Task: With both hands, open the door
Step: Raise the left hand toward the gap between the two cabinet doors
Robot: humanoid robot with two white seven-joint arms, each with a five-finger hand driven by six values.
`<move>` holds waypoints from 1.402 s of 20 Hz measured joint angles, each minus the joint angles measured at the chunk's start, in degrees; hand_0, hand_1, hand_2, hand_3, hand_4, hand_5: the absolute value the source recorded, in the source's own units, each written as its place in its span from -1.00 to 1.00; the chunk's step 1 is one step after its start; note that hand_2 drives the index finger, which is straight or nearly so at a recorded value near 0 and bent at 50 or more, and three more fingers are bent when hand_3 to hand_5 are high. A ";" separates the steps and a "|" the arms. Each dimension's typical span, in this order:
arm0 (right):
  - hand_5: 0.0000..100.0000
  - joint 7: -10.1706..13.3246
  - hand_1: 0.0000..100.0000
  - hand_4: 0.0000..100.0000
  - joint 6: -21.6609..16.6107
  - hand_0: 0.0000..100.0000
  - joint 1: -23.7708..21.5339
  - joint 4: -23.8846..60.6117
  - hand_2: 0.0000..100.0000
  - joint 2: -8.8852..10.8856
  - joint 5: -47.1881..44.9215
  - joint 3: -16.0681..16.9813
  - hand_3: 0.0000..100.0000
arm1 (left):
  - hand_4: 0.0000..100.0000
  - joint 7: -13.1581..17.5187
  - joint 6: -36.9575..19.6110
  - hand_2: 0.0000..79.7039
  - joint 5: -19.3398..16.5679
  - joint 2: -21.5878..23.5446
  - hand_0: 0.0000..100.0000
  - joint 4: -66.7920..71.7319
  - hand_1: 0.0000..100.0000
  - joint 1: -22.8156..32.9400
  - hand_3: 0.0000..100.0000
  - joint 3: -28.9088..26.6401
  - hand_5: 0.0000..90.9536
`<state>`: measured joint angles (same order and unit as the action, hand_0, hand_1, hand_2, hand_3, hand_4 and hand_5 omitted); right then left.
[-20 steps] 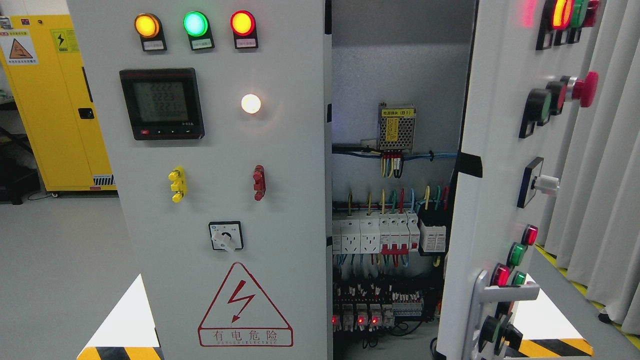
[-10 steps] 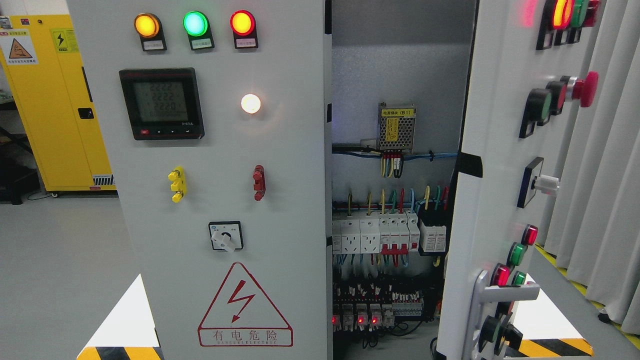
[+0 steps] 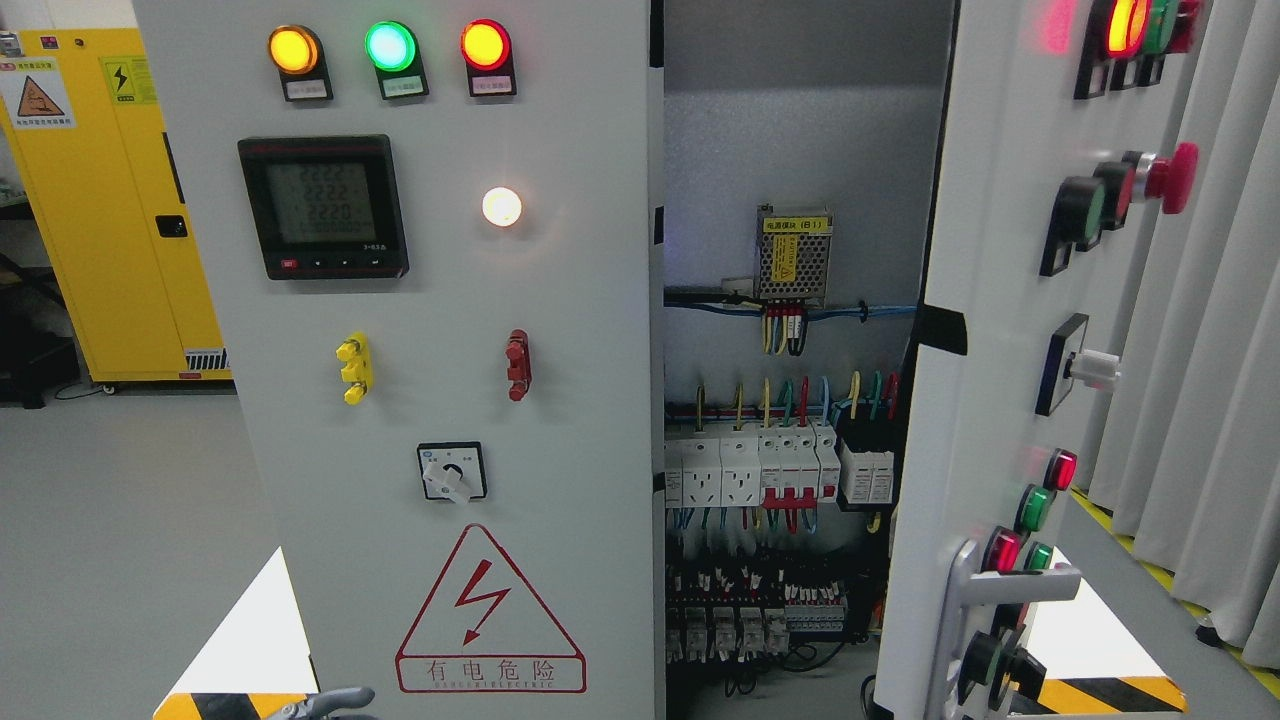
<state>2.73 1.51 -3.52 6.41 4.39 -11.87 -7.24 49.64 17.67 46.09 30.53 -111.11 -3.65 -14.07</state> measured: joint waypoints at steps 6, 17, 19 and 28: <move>-1.00 0.00 -0.87 -1.00 0.00 -0.57 0.00 0.00 -1.00 0.09 0.00 0.00 -1.00 | -0.81 -0.70 11.41 -0.84 1.45 -0.40 -0.94 -1.34 -0.79 -11.51 -0.59 3.10 -1.00; -1.00 0.00 -0.88 -1.00 0.00 -0.57 0.00 0.00 -1.00 0.31 0.00 0.01 -1.00 | -0.84 -2.58 22.48 -0.85 -3.53 -10.19 -0.94 -1.86 -0.76 -29.15 -0.61 8.85 -1.00; -1.00 0.00 -0.88 -1.00 0.00 -0.57 0.00 0.00 -1.00 0.35 0.00 0.01 -1.00 | -0.84 -2.59 22.66 -0.85 -4.27 -11.69 -0.94 -1.66 -0.77 -31.28 -0.61 10.30 -1.00; -1.00 0.00 -0.88 -1.00 0.00 -0.57 0.00 0.00 -1.00 0.41 0.00 0.01 -1.00 | -0.92 -7.04 22.41 -0.87 -4.16 -16.11 -0.93 0.78 -0.81 -38.02 -0.68 18.06 -1.00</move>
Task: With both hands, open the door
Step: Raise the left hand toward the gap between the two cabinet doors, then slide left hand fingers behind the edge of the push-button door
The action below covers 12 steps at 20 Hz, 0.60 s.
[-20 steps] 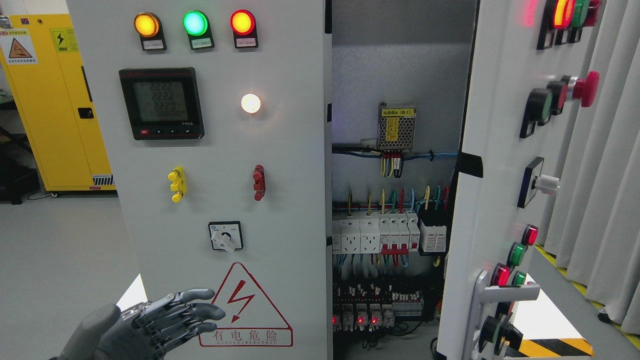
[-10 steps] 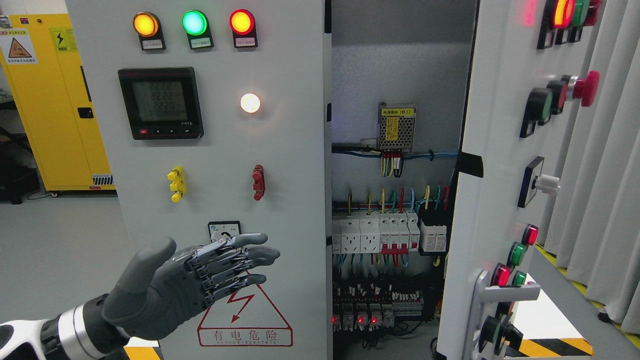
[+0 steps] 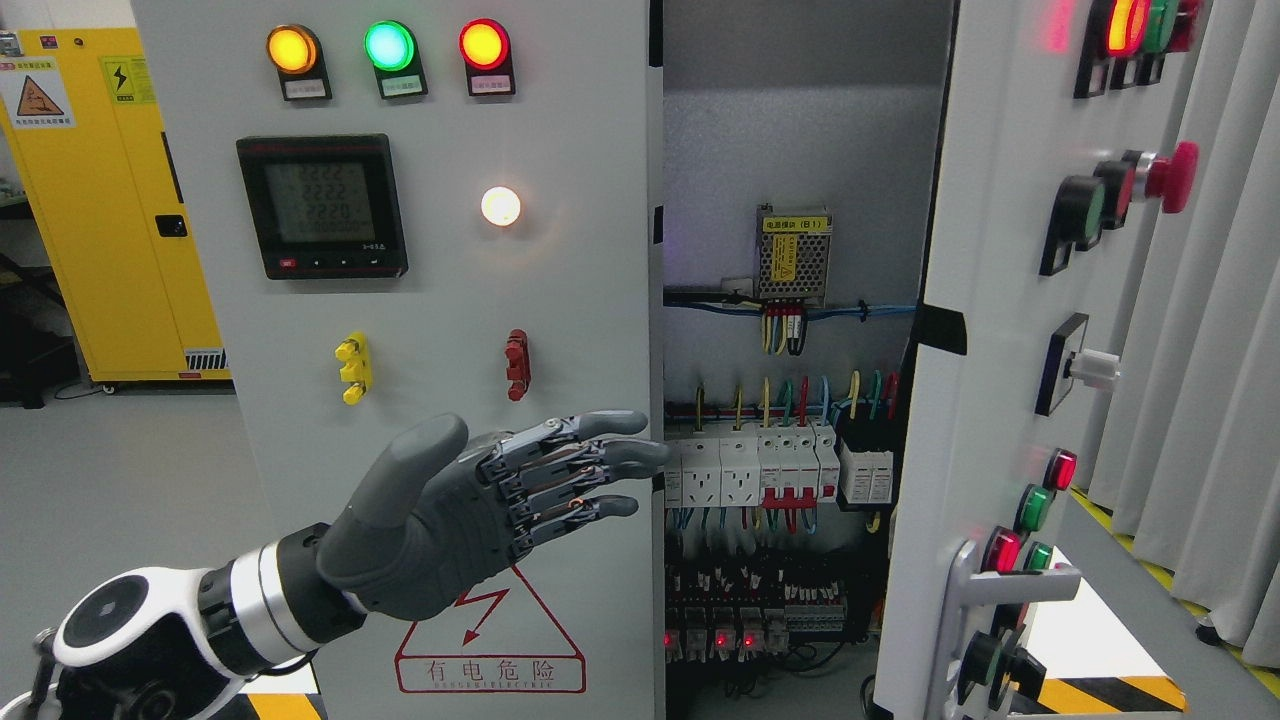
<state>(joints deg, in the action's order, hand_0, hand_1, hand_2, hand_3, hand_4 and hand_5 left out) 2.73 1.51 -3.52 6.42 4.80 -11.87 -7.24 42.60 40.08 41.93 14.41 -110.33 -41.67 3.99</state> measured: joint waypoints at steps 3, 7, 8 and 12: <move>-1.00 0.00 -0.88 -1.00 0.00 -0.57 0.00 0.00 -1.00 0.01 0.00 0.00 -1.00 | -0.93 -3.04 -2.27 -0.86 2.73 -0.48 -0.94 2.14 -0.81 -3.40 -0.66 3.63 -1.00; -1.00 0.00 -0.88 -1.00 0.00 -0.57 0.00 0.00 -1.00 0.01 0.00 0.01 -1.00 | -0.92 -6.60 -6.48 -0.84 7.56 -0.47 -0.94 5.49 -0.81 -8.40 -0.62 9.00 -1.00; -1.00 0.00 -0.88 -1.00 0.00 -0.57 0.00 0.00 -1.00 0.01 0.00 0.00 -1.00 | -0.91 -6.94 -6.96 -0.84 8.41 -0.47 -0.94 6.19 -0.81 -9.36 -0.62 10.21 -1.00; -1.00 0.00 -0.88 -1.00 0.00 -0.57 0.00 0.00 -1.00 0.02 0.00 0.00 -1.00 | -0.91 -7.90 -8.91 -0.83 11.64 -0.20 -0.95 8.61 -0.80 -12.39 -0.61 15.05 -1.00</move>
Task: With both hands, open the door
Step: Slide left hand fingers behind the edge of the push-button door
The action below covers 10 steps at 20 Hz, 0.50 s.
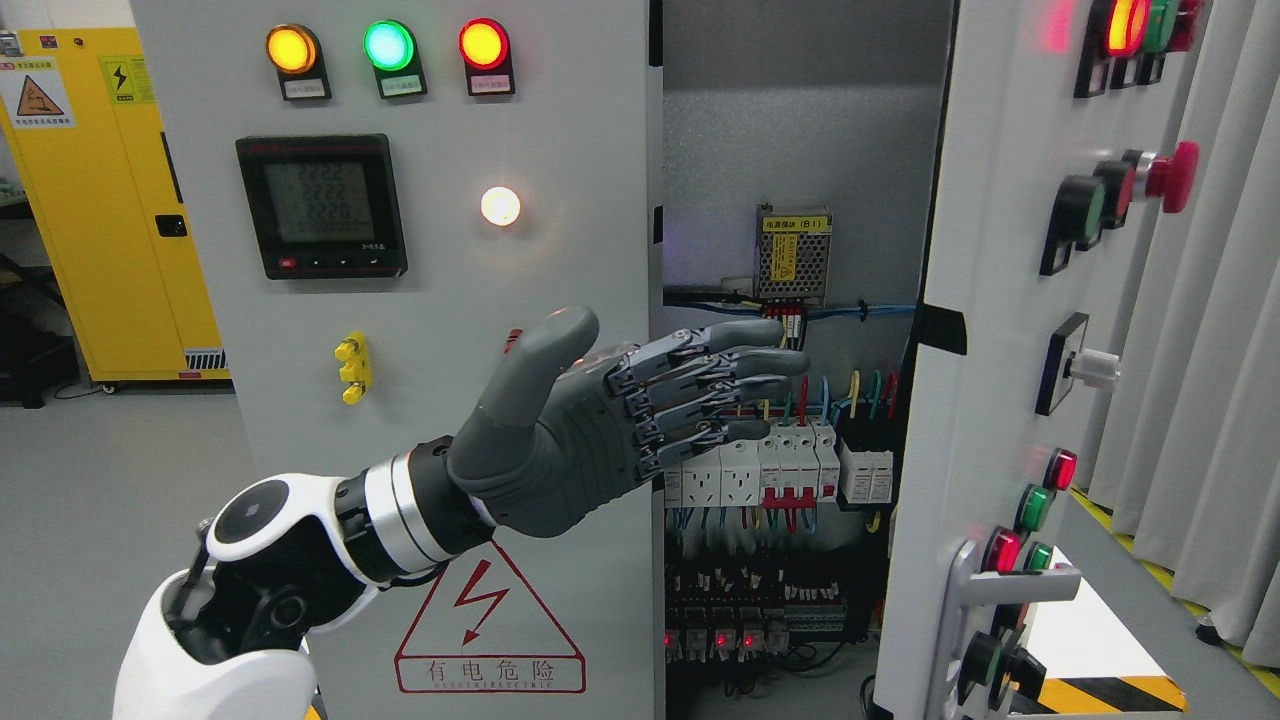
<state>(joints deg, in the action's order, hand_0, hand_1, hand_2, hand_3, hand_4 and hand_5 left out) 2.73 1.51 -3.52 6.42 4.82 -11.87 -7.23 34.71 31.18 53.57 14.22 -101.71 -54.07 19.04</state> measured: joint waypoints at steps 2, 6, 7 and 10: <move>-1.00 0.00 -0.88 -1.00 0.00 -0.57 0.00 0.00 -1.00 0.00 0.00 0.00 -1.00 | -0.90 -1.00 -1.74 -0.83 2.04 0.49 -0.95 0.95 -0.80 -1.47 -0.62 2.37 -1.00; -1.00 0.00 -0.88 -1.00 0.00 -0.57 0.00 0.00 -1.00 0.01 0.00 0.01 -1.00 | -0.89 -3.40 -5.63 -0.83 7.56 2.02 -0.96 3.04 -0.81 -5.36 -0.60 7.71 -1.00; -1.00 0.00 -0.88 -1.00 0.00 -0.57 0.00 0.00 -1.00 0.01 0.00 0.01 -1.00 | -0.89 -3.60 -6.41 -0.83 8.57 2.33 -0.96 3.49 -0.82 -6.18 -0.60 8.80 -1.00; -1.00 0.00 -0.88 -1.00 0.00 -0.57 0.00 0.00 -1.00 0.01 0.00 0.01 -1.00 | -0.89 -4.21 -7.59 -0.84 10.89 3.16 -0.97 4.98 -0.82 -8.12 -0.62 12.05 -1.00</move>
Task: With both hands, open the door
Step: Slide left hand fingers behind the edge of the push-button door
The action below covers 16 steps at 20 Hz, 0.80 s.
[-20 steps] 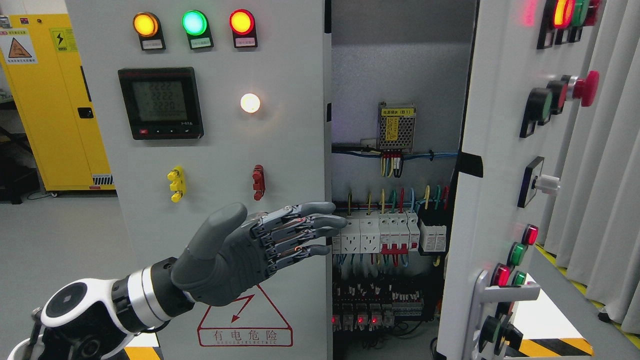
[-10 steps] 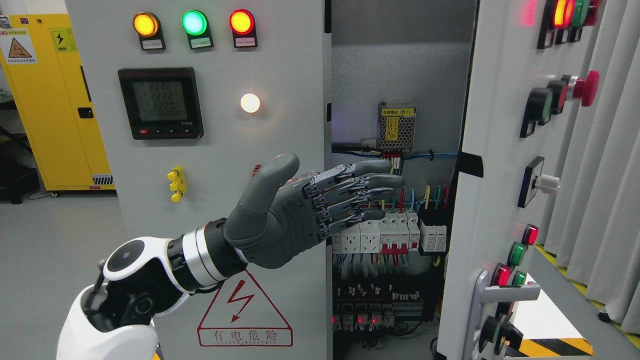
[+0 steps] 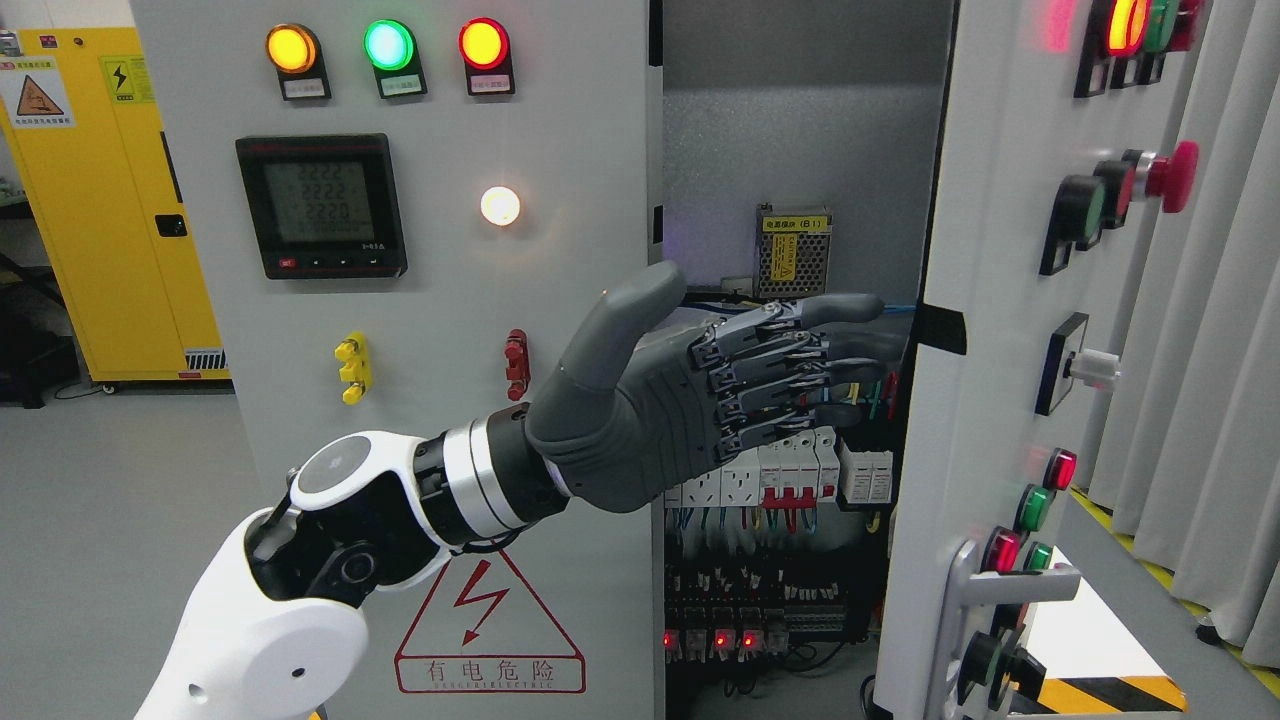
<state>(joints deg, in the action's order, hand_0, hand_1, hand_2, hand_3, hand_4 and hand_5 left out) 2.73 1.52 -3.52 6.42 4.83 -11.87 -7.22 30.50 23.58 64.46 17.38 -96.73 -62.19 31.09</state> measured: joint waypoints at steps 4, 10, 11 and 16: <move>-1.00 0.00 -0.88 -1.00 0.00 -0.57 0.00 0.00 -1.00 0.00 0.00 0.00 -1.00 | -0.90 -0.13 -0.51 -0.90 1.58 0.73 -1.00 1.70 -0.92 -1.75 -0.78 3.77 -1.00; -1.00 0.00 -0.88 -1.00 0.00 -0.57 -0.02 0.00 -1.00 0.00 0.00 0.00 -1.00 | -0.91 -0.19 -0.52 -0.95 2.61 1.07 -1.00 3.82 -0.96 -3.21 -0.91 7.60 -1.00; -1.00 0.00 -0.88 -1.00 0.00 -0.57 -0.02 0.00 -1.00 0.00 0.00 0.00 -1.00 | -0.91 -0.18 -0.52 -0.95 2.68 1.09 -1.00 4.07 -0.96 -3.43 -0.92 8.05 -1.00; -1.00 0.00 -0.88 -1.00 0.00 -0.57 -0.08 0.00 -1.00 0.00 0.00 0.00 -1.00 | -0.89 -0.20 -0.53 -0.95 3.50 1.12 -1.00 5.08 -0.96 -4.76 -0.87 9.85 -1.00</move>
<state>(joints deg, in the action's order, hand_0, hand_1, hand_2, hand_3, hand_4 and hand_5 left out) 2.73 1.52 -3.60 6.42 4.83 -11.87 -7.22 30.30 23.06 67.96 18.49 -91.65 -66.95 40.94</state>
